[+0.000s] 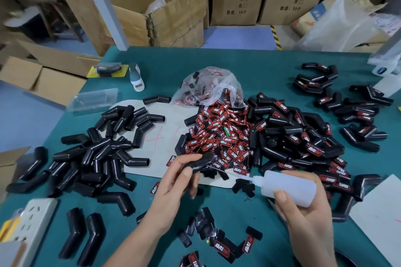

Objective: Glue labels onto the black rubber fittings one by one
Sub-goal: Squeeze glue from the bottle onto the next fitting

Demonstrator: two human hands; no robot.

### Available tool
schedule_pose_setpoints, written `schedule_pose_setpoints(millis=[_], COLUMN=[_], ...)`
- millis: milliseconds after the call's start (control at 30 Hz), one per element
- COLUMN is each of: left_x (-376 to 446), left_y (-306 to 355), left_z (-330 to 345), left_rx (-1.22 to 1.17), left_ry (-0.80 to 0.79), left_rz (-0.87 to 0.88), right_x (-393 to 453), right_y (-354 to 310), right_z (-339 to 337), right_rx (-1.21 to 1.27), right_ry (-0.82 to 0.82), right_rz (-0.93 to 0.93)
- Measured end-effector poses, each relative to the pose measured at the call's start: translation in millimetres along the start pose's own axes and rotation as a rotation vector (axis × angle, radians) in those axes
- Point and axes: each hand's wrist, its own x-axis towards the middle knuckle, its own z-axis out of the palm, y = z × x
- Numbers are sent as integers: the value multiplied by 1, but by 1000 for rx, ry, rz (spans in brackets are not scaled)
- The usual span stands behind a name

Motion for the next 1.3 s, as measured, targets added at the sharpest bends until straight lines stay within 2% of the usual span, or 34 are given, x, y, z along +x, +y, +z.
schedule_pose_setpoints(millis=[100, 233, 467, 567, 667, 867, 1067, 1300], left_x=[-1, -2, 1, 1, 1, 5, 2, -2], left_y=[1, 3, 7, 5, 5, 0, -2, -6], left_z=[3, 2, 1, 0, 1, 5, 2, 7], left_rx=[-64, -229, -465, -420, -387, -39, 248, 207], left_ry=[-19, -39, -244, -291, -270, 2, 83, 67], left_rz=[-10, -112, -128, -99, -78, -2, 173, 153], right_x=[-1, 0, 2, 2, 2, 2, 2, 5], right_y=[2, 4, 5, 6, 6, 4, 4, 4], right_z=[3, 5, 2, 1, -1, 0, -1, 0], right_rx=[-12, 2, 15, 31, 43, 65, 53, 233], right_ry=[-1, -6, -10, -9, -6, -6, -28, -102], right_rz=[-50, -80, -77, -78, -77, -43, -40, -8])
